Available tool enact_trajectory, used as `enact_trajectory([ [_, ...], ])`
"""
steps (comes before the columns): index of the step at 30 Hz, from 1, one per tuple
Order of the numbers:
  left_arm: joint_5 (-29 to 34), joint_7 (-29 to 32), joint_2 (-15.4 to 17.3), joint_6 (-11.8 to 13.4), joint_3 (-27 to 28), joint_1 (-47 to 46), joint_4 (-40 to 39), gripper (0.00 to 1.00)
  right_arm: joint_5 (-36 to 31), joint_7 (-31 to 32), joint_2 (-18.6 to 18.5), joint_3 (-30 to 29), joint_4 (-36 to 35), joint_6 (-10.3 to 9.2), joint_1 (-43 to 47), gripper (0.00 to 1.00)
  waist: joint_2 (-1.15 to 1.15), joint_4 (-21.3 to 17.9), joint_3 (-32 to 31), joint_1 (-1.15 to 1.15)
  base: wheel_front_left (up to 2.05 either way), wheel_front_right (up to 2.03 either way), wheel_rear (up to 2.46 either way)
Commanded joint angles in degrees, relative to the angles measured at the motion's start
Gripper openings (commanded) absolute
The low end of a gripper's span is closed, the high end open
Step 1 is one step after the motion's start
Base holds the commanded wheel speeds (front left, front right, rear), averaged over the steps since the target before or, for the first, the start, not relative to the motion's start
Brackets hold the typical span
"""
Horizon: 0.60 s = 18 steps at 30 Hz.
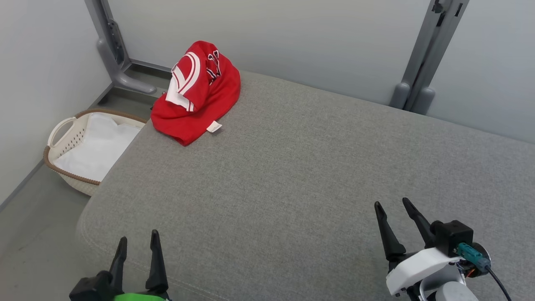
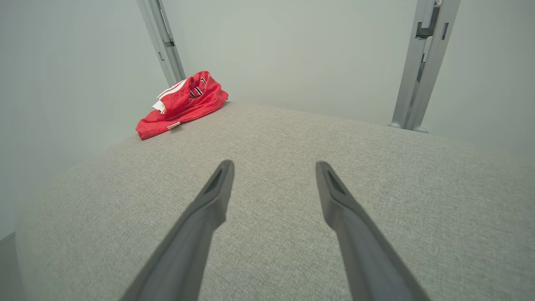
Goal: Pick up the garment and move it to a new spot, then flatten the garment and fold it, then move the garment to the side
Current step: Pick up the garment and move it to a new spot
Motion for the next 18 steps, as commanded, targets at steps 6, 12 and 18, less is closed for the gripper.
enact_trajectory([
  [6,1.3,0.0,2.1,-0.3,3.2,-6.6,-2.8,1.0,-3.2,-0.2,-0.3,-1.5,-1.3,-0.09,-1.2,1.0,0.0,-1.2,4.1,0.0,0.0,0.0,0.0],
  [12,1.3,1.0,8.6,-1.3,6.1,-19.8,-4.4,1.0,-7.1,-0.2,-0.3,-1.1,-2.7,-0.09,-5.3,1.0,0.0,-3.8,10.1,0.0,0.0,0.0,0.0],
  [18,-1.9,4.0,15.1,-1.9,10.2,-36.4,2.5,1.0,-9.7,-0.2,-0.3,0.1,-4.4,-0.09,-10.2,1.0,0.0,-7.3,16.8,0.0,0.0,0.0,0.0],
])
